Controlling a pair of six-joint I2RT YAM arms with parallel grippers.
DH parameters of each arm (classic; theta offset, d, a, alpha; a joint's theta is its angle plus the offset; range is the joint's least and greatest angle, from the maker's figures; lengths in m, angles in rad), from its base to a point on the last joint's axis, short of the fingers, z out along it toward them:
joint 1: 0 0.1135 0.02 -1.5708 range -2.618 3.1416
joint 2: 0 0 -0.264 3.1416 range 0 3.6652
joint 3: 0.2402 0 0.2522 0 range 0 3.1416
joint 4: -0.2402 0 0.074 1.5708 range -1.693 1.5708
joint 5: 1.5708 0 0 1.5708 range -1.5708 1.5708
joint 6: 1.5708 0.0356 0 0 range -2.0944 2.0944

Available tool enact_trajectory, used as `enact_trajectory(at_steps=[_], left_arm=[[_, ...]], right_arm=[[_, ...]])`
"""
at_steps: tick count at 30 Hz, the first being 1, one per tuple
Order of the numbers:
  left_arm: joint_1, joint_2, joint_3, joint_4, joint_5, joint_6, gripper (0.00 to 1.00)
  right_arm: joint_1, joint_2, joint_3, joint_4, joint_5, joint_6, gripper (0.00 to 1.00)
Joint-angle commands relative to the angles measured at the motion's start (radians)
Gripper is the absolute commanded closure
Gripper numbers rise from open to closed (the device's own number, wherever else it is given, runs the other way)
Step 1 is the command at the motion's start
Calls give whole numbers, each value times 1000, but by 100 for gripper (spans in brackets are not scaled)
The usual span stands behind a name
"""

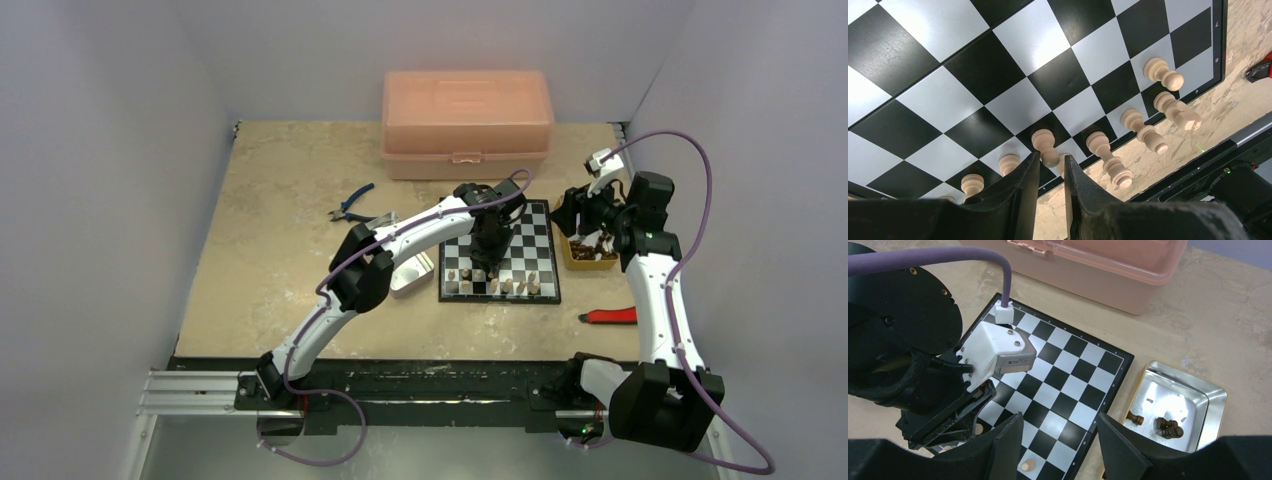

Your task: Set up the chess pieces on the board

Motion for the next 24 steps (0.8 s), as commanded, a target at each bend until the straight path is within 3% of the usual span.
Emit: enact_trajectory(at_steps=[1,24], left_arm=[[1,-20,42,3,10,-8,75],[37,-228,2,57,-22,40,61]], right_arm=[[-6,-30,-9,26,4,5,40],[-6,-32,-8,19,-20,-18,39]])
